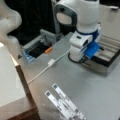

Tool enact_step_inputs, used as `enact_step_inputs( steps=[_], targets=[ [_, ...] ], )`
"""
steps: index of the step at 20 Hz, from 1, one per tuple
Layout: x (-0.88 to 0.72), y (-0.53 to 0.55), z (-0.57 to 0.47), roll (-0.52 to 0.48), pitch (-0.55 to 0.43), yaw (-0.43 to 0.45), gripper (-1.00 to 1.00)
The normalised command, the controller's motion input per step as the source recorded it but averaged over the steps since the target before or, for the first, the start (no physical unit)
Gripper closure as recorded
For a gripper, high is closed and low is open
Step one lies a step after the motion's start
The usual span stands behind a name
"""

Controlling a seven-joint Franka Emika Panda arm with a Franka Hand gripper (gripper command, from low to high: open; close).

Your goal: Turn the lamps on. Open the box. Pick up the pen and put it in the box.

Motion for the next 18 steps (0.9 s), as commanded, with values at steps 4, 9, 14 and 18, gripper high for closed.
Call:
enact_step_inputs(
  steps=[4, 9, 14, 18],
  targets=[
    [-0.01, -0.16, -0.02, -0.084, 0.050, 0.089, -1.00],
    [-0.08, -0.20, -0.05, -0.076, 0.021, 0.143, -1.00],
    [-0.16, -0.26, -0.04, -0.086, 0.016, 0.170, -1.00],
    [-0.16, -0.20, -0.01, -0.090, 0.002, 0.156, -1.00]
  ],
)
